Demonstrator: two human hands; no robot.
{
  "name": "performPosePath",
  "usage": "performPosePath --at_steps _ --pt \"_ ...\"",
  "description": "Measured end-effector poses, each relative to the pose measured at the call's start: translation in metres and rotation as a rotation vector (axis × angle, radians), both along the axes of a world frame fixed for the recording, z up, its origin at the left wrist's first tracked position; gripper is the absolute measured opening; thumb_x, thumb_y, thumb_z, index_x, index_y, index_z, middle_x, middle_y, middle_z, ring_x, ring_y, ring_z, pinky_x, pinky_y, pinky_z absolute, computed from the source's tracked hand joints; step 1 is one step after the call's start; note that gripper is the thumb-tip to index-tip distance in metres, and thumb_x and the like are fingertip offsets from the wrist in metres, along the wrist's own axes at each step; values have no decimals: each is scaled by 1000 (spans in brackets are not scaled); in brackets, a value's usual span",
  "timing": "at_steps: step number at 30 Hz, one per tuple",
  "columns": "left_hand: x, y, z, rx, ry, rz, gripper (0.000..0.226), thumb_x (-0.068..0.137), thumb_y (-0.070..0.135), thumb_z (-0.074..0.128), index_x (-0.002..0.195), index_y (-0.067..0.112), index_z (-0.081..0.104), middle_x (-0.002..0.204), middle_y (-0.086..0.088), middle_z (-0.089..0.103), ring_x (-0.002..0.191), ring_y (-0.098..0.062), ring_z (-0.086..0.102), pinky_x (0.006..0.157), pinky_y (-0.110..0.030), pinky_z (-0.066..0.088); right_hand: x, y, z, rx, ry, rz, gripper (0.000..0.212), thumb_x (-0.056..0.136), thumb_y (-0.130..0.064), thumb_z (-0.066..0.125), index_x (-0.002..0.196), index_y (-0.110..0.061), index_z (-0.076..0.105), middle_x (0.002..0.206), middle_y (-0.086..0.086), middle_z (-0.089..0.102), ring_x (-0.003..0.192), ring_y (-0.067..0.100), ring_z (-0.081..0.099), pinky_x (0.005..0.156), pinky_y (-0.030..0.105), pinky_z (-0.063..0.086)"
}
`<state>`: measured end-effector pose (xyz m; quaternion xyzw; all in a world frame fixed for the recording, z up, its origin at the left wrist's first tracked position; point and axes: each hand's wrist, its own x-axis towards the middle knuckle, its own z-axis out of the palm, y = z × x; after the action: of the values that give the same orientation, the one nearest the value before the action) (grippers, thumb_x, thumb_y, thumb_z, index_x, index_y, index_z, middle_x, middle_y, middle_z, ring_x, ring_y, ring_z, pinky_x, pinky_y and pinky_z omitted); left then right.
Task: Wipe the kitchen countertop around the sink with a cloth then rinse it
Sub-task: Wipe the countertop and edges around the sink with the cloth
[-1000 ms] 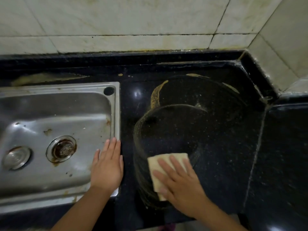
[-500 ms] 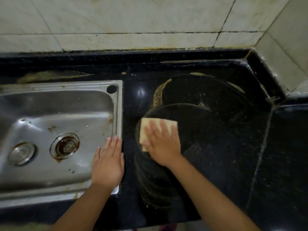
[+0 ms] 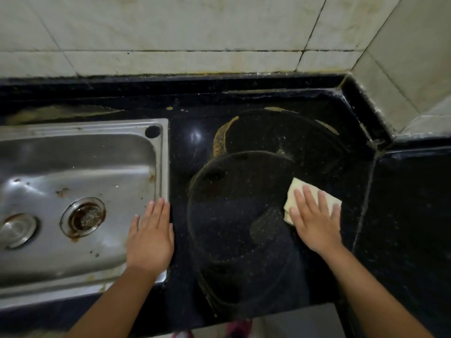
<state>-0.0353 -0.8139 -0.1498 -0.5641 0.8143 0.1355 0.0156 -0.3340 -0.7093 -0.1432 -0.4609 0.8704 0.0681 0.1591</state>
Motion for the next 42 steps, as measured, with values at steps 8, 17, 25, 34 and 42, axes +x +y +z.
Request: performPosePath --at_steps 8,17,25,34,42 --pt "-6 1 9 10 -49 5 52 98 28 12 147 13 10 156 -2 7 145 -17 3 116 -37 4 122 -15 -11 -120 -50 431 50 92 -45 22 131 -26 45 134 0 55 127 32 42 105 53 17" --pt "-9 4 13 51 -58 27 68 82 31 1 147 13 8 156 -1 5 145 -17 1 116 -38 2 23 67 -1 -34 17 199 76 78 -70 -17 145 -37 -6 145 -24 -26 139 4 -19 114 36 -11" --pt "-6 5 10 53 -77 25 67 84 31 -2 148 14 5 157 1 2 144 -15 -1 116 -36 0 54 -30 2 -13 -42 40 53 98 -43 14 148 -27 5 158 -4 -3 145 29 -5 112 58 0" --pt "-8 6 10 44 -39 53 51 100 23 18 148 12 4 157 -2 0 145 -16 -2 116 -37 3 81 99 -20 -145 -81 443 55 94 -52 4 147 -34 1 156 -14 -6 145 12 -6 115 42 0" --pt "-7 7 6 9 71 68 49 99 18 29 146 9 18 155 -4 14 144 -19 8 116 -38 5 27 -3 12 81 -66 -70 56 96 -50 7 146 -32 -9 155 -8 -17 143 24 -17 113 56 -8"
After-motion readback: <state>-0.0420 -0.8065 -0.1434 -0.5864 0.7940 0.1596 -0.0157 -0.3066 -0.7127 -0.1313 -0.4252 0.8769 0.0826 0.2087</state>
